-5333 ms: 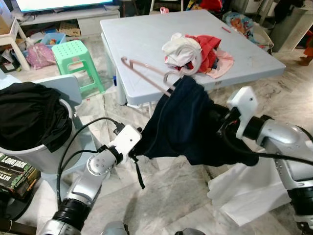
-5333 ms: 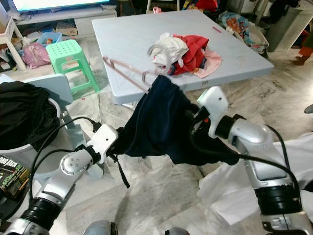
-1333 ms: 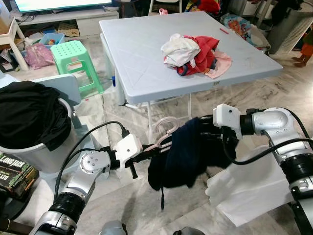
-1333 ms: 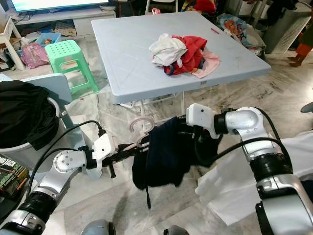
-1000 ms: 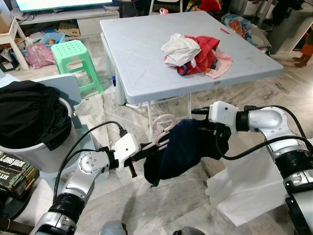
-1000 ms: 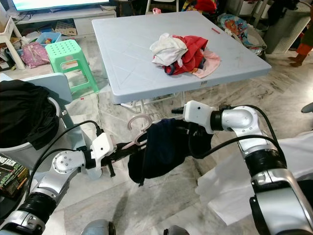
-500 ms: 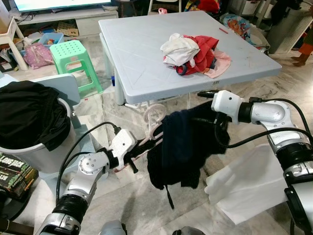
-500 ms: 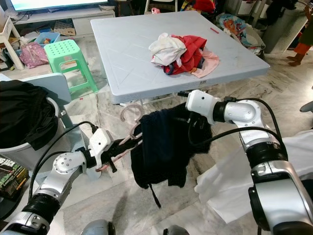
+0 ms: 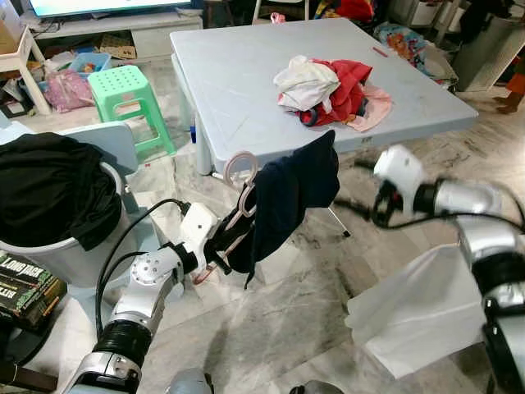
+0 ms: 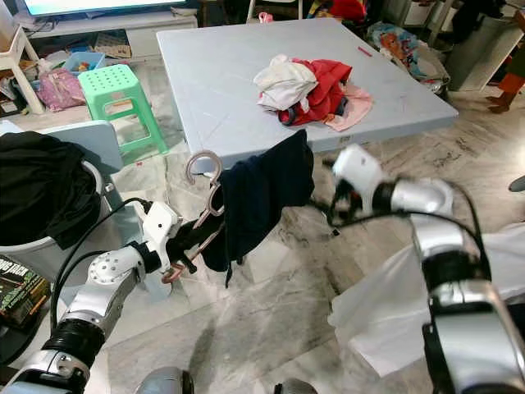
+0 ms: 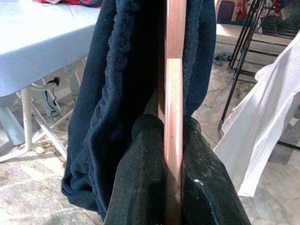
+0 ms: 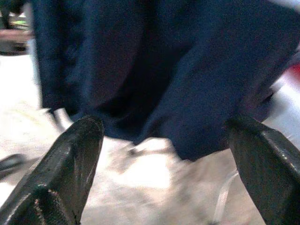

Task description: Hang hanger

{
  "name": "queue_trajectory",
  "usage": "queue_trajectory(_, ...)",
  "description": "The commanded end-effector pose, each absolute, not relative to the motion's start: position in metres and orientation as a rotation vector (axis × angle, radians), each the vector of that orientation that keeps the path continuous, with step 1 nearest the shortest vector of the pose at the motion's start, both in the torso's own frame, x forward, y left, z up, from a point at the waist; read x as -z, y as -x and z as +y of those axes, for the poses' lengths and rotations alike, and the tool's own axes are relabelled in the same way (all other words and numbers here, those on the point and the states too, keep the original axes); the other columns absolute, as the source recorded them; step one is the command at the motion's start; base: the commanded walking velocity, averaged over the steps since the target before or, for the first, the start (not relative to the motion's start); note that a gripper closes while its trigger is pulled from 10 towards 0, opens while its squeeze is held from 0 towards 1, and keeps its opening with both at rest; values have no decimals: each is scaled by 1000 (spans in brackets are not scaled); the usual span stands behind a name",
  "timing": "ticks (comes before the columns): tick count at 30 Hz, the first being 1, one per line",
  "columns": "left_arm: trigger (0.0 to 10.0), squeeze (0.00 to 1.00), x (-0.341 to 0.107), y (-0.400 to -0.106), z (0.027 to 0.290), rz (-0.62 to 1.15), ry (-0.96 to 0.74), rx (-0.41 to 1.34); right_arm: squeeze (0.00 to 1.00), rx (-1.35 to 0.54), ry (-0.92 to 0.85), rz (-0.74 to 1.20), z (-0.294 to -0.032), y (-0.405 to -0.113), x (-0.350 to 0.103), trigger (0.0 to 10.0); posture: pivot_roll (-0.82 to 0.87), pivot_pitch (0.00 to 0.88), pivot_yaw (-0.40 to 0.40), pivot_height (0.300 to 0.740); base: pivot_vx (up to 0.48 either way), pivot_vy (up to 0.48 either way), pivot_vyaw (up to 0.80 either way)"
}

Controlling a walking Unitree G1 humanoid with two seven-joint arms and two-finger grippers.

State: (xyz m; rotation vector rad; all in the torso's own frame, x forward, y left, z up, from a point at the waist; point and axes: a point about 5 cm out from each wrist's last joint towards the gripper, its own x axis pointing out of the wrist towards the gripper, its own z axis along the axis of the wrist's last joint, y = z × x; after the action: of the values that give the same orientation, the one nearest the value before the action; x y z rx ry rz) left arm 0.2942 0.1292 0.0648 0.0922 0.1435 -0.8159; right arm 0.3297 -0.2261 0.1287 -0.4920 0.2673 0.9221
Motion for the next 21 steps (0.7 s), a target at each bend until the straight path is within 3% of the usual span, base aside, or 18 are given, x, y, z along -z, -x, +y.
queue_trajectory(1, 0, 0, -80, -299, 122, 74, -84, 834, 1000, -934, 444, 227, -217, -330, -134, 10000, -31, 0, -32, 740, 0, 0, 0)
queue_trajectory(4, 0, 0, -81, -299, 120, 69, -89, 848, 988, -911, 340, 226, -206, -327, -125, 10000, -29, 0, -30, 740, 0, 0, 0)
queue_trajectory(5, 0, 0, -82, -300, 119, 67, -95, 854, 306, -895, 286, 227, -200, -327, -121, 10000, -27, 0, -28, 740, 0, 0, 0)
queue_trajectory(6, 0, 0, -82, -300, 119, 67, -100, 857, 0, -883, 237, 228, -195, -326, -118, 10000, -26, 0, -26, 740, 0, 0, 0)
queue_trajectory(11, 0, 0, -83, -301, 116, 66, -107, 866, 0, -803, 88, 237, -176, -330, -112, 10000, -29, 0, -25, 740, 0, 0, 0)
queue_trajectory(12, 0, 0, -83, -300, 115, 65, -106, 868, 0, -776, 72, 236, -170, -331, -109, 4627, -29, 0, -25, 740, 0, 0, 0)
queue_trajectory(13, 0, 0, -83, -300, 115, 64, -107, 869, 0, -769, 69, 236, -168, -331, -108, 4627, -29, 0, -25, 740, 0, 0, 0)
queue_trajectory(14, 0, 0, -83, -300, 114, 63, -107, 869, 0, -759, 61, 233, -166, -331, -107, 1882, -29, 0, -25, 740, 0, 0, 0)
queue_trajectory(15, 0, 0, -83, -300, 113, 60, -104, 871, 0, -746, 34, 234, -162, -331, -107, 0, -29, 0, -25, 740, 0, 0, 0)
queue_trajectory(21, 0, 0, -85, -300, 111, 54, -105, 882, 0, -728, 21, 242, -154, -332, -107, 0, -23, 0, -28, 740, 0, 0, 0)
